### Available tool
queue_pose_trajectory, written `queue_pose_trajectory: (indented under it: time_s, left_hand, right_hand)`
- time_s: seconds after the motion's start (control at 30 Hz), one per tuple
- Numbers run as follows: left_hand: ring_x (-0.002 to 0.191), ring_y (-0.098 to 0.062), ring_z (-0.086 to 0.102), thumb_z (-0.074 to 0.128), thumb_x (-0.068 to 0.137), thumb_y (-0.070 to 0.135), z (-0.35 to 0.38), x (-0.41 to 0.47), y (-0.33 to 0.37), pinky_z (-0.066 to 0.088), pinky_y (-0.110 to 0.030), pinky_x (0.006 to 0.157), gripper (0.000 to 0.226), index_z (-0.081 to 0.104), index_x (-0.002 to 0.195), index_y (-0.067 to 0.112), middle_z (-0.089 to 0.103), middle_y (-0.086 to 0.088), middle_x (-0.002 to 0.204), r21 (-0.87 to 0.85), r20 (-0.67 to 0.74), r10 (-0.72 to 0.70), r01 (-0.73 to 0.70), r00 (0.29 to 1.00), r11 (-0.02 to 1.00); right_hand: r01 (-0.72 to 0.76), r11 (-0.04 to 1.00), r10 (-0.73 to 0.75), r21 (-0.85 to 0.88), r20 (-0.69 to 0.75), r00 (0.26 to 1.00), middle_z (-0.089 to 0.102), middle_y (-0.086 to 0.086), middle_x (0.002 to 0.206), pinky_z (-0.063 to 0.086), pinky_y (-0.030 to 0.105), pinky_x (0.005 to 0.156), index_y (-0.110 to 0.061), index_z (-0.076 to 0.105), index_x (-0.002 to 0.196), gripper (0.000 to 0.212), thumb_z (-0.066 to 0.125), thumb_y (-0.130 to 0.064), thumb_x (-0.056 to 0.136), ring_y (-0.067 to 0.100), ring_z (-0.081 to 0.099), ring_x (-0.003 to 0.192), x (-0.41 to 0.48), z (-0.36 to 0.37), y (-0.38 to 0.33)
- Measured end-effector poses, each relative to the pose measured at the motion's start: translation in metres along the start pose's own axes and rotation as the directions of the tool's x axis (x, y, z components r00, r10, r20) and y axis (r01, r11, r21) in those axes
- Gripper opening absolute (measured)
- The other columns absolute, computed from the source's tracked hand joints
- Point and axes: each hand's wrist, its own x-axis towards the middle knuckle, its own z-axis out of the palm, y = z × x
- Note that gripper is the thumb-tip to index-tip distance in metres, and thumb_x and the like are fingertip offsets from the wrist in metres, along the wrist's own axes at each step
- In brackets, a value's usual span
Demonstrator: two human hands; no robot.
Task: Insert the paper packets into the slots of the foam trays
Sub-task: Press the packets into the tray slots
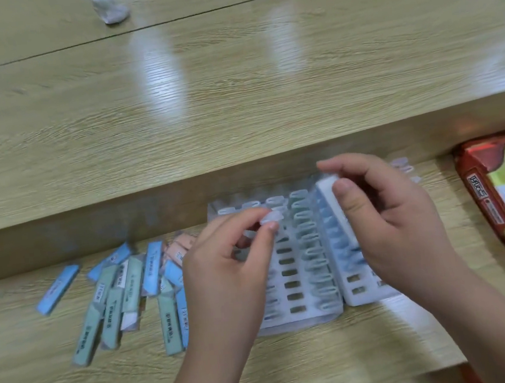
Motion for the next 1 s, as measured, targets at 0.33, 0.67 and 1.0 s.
queue_pose_trajectory:
  time_s: [0.33, 0.67, 1.0]
  left_hand:
    - [0.098, 0.001, 0.049, 0.068, 0.082, 0.041, 0.009, -0.001, -0.009, 0.043, -0.028, 0.084, 0.016, 0.064, 0.091, 0.054, 0.064, 0.038, 0.088, 0.219, 0.012, 0.100, -0.100, 0.995, 0.971]
    - [0.095, -0.002, 0.048, 0.061, 0.084, 0.047, 0.008, 0.000, -0.007, 0.045, -0.033, 0.082, 0.014, 0.066, 0.096, 0.052, 0.057, 0.047, 0.092, 0.208, 0.036, 0.134, -0.138, 0.990, 0.968]
    - [0.079, -0.015, 0.052, 0.073, 0.084, 0.030, 0.010, 0.000, -0.009, 0.028, -0.011, 0.087, 0.016, 0.078, 0.099, 0.030, 0.054, 0.027, 0.065, 0.286, -0.014, 0.170, -0.159, 0.985, 0.945]
  right_hand:
    - [-0.210, 0.977, 0.213, -0.048, 0.081, 0.974, 0.062, -0.019, 0.084, 0.038, 0.013, 0.041, -0.044, 0.050, 0.104, 0.013, 0.048, -0.035, 0.096, 0.006, 0.046, 0.043, 0.007, -0.005, 0.007]
    - [-0.679, 0.515, 0.507, 0.524, 0.452, 0.734, 0.074, 0.001, 0.111, 0.050, 0.017, 0.057, -0.025, 0.056, 0.128, 0.055, 0.076, -0.009, 0.079, 0.007, 0.063, 0.072, 0.003, -0.018, -0.005]
    - [-0.455, 0.887, 0.438, 0.080, 0.173, 0.882, 0.075, -0.003, 0.077, 0.054, 0.021, 0.050, -0.033, 0.069, 0.092, 0.012, 0.071, -0.023, 0.086, 0.011, 0.070, 0.058, 0.005, -0.012, 0.001]
